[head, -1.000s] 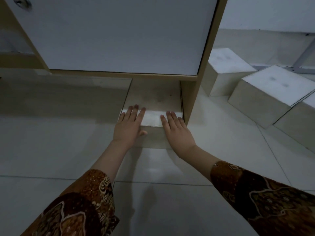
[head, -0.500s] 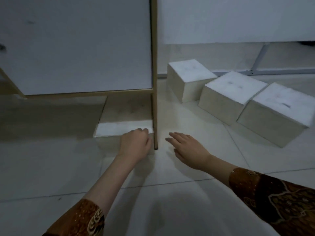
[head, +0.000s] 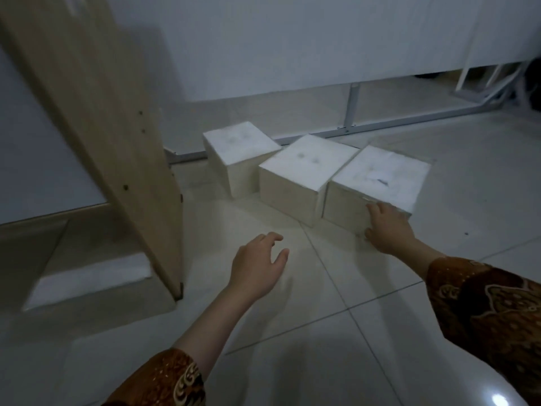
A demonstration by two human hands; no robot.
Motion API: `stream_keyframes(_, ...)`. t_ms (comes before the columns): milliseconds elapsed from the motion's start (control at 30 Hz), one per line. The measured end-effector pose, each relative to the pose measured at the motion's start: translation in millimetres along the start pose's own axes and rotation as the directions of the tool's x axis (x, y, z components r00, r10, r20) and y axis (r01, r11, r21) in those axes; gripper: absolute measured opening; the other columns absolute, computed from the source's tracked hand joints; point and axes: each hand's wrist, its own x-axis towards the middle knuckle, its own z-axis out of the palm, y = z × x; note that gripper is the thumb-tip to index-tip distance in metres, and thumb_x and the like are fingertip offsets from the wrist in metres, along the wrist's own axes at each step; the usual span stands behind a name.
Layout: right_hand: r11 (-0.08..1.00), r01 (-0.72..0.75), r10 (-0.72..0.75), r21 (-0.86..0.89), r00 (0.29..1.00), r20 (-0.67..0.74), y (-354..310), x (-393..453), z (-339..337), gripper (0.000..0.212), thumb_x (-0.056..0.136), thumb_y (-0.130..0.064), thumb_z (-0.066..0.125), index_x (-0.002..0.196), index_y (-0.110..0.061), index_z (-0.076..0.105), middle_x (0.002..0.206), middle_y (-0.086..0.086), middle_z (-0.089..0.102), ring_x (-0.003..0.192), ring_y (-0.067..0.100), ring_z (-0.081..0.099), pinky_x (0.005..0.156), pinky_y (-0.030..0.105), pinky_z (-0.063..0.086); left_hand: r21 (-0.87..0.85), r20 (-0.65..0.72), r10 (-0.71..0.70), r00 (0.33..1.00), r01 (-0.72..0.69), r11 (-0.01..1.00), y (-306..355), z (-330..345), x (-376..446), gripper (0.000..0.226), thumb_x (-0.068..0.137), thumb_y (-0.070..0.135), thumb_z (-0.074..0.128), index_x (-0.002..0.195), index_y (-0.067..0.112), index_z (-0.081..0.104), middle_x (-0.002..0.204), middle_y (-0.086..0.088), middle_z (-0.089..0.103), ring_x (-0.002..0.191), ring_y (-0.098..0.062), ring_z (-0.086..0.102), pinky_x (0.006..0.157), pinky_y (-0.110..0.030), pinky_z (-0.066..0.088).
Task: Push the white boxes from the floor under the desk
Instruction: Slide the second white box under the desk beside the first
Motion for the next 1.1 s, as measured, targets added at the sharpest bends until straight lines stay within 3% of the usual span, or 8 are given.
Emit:
stream_keyframes(167, 0.999, -0.023, 0.021, -0.036, 0.999, -0.042, 38, 30, 11, 0.046, 0.085, -0.017, 0.053, 0.129, -0.003, 0.046, 0.126, 0.021, 0.047, 0.117, 0.037, 0.043, 0.094, 0.043, 0.038, -0.188, 0.059, -0.145, 0.988, 0.154, 0.97, 31, 51, 38, 0.03, 0.087, 0.039, 0.054, 0.11, 0.023, 0.063, 0.105, -0.001, 0.067, 0.095, -0.02, 0.063, 0.086, -0.04, 0.052)
stream_keyframes(300, 0.998, 0.017, -0.029, -0.056, 0.976, -0.218, 37, 44, 24, 0.02, 0.073, 0.005, 0.06, 0.093, 0.005, 0.058, 0.098, 0.023, 0.056, 0.09, 0.038, 0.053, 0.069, 0.043, 0.043, -0.261, 0.094, -0.206, 0.974, 0.224, 0.939, 46, 76, 50, 0.024, 0.087, 0.037, 0.054, 0.102, 0.022, 0.066, 0.097, 0.001, 0.068, 0.089, -0.019, 0.064, 0.083, -0.04, 0.054)
stream_keyframes(433, 0.989, 0.072, -0.111, -0.13, 0.937, -0.331, 41, 43, 39, 0.025, 0.05, 0.018, 0.064, 0.066, 0.001, 0.055, 0.069, 0.02, 0.055, 0.061, 0.034, 0.053, 0.049, 0.036, 0.041, -0.285, 0.119, -0.24, 0.963, 0.265, 0.921, 53, 90, 53, 0.023, 0.088, 0.033, 0.054, 0.099, 0.018, 0.067, 0.088, 0.003, 0.064, 0.083, -0.017, 0.063, 0.08, -0.035, 0.054)
stream_keyframes(667, 1.0, -0.016, 0.018, 0.01, 0.979, -0.203, 34, 55, 18, 0.019, 0.081, 0.008, 0.049, 0.097, 0.002, 0.054, 0.107, 0.021, 0.054, 0.099, 0.036, 0.05, 0.072, 0.037, 0.036, -0.35, 0.174, -0.297, 0.939, 0.341, 0.872, 65, 100, 59, 0.024, 0.089, 0.027, 0.054, 0.1, 0.012, 0.068, 0.085, -0.002, 0.063, 0.073, -0.015, 0.055, 0.068, -0.023, 0.041)
stream_keyframes(867, 0.998, 0.058, -0.062, -0.038, 0.993, -0.105, 2, 30, 13, 0.03, 0.084, 0.008, 0.045, 0.062, -0.01, 0.037, 0.101, 0.018, 0.062, 0.092, 0.031, 0.06, 0.067, 0.032, 0.036, -0.473, 0.176, -0.379, 0.909, 0.416, 0.777, 76, 100, 66, 0.025, 0.088, 0.027, 0.055, 0.105, 0.012, 0.065, 0.093, -0.004, 0.062, 0.086, -0.02, 0.06, 0.074, -0.023, 0.041)
stream_keyframes(933, 0.994, 0.103, -0.104, -0.025, 0.991, -0.086, -17, 11, 11, 0.016, 0.086, 0.006, 0.044, 0.076, -0.004, 0.052, 0.103, 0.017, 0.062, 0.094, 0.031, 0.06, 0.068, 0.031, 0.036, -0.512, 0.191, -0.425, 0.885, 0.459, 0.726, 81, 101, 68, 0.033, 0.089, 0.027, 0.054, 0.119, 0.011, 0.056, 0.102, -0.004, 0.057, 0.083, -0.017, 0.056, 0.077, -0.023, 0.038)
stream_keyframes(1000, 0.99, 0.143, -0.143, 0.0, 0.989, -0.04, -32, -6, 10, 0.017, 0.089, 0.001, 0.045, 0.097, 0.0, 0.06, 0.106, 0.017, 0.062, 0.098, 0.031, 0.061, 0.07, 0.03, 0.04, -0.569, 0.233, -0.474, 0.849, 0.515, 0.641, 84, 103, 69, 0.046, 0.09, 0.028, 0.054, 0.132, 0.012, 0.046, 0.12, -0.009, 0.056, 0.095, -0.019, 0.056, 0.081, -0.024, 0.037)
stream_keyframes(1100, 0.971, 0.188, -0.196, 0.149, 0.98, 0.042, -43, -26, 5, 0.019, 0.091, -0.007, 0.044, 0.086, -0.001, 0.062, 0.095, 0.017, 0.065, 0.09, 0.032, 0.062, 0.062, 0.027, 0.036, -0.622, 0.271, -0.499, 0.823, 0.545, 0.562, 82, 109, 69, 0.06, 0.089, 0.03, 0.056, 0.142, 0.011, 0.035, 0.142, -0.013, 0.047, 0.124, -0.028, 0.05, 0.091, -0.028, 0.038)
